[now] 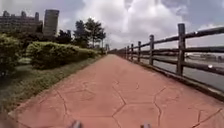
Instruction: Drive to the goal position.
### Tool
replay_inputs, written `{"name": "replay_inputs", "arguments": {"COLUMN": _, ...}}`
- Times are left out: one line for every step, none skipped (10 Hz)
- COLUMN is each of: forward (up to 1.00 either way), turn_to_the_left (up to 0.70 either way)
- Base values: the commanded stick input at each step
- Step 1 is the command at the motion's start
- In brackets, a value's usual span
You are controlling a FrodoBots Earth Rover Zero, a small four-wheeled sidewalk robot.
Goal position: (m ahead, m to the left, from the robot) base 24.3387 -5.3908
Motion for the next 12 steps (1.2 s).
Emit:
{"name": "replay_inputs", "arguments": {"forward": 0.85, "turn_to_the_left": 0.11}}
{"name": "replay_inputs", "arguments": {"forward": 0.85, "turn_to_the_left": 0.11}}
{"name": "replay_inputs", "arguments": {"forward": 0.85, "turn_to_the_left": 0.11}}
{"name": "replay_inputs", "arguments": {"forward": 0.85, "turn_to_the_left": -0.01}}
{"name": "replay_inputs", "arguments": {"forward": 0.85, "turn_to_the_left": -0.21}}
{"name": "replay_inputs", "arguments": {"forward": 0.85, "turn_to_the_left": -0.2}}
{"name": "replay_inputs", "arguments": {"forward": 0.85, "turn_to_the_left": 0.11}}
{"name": "replay_inputs", "arguments": {"forward": 0.85, "turn_to_the_left": 0.11}}
{"name": "replay_inputs", "arguments": {"forward": 0.85, "turn_to_the_left": 0.11}}
{"name": "replay_inputs", "arguments": {"forward": 0.85, "turn_to_the_left": 0.11}}
{"name": "replay_inputs", "arguments": {"forward": 0.85, "turn_to_the_left": -0.14}}
{"name": "replay_inputs", "arguments": {"forward": 0.85, "turn_to_the_left": -0.23}}
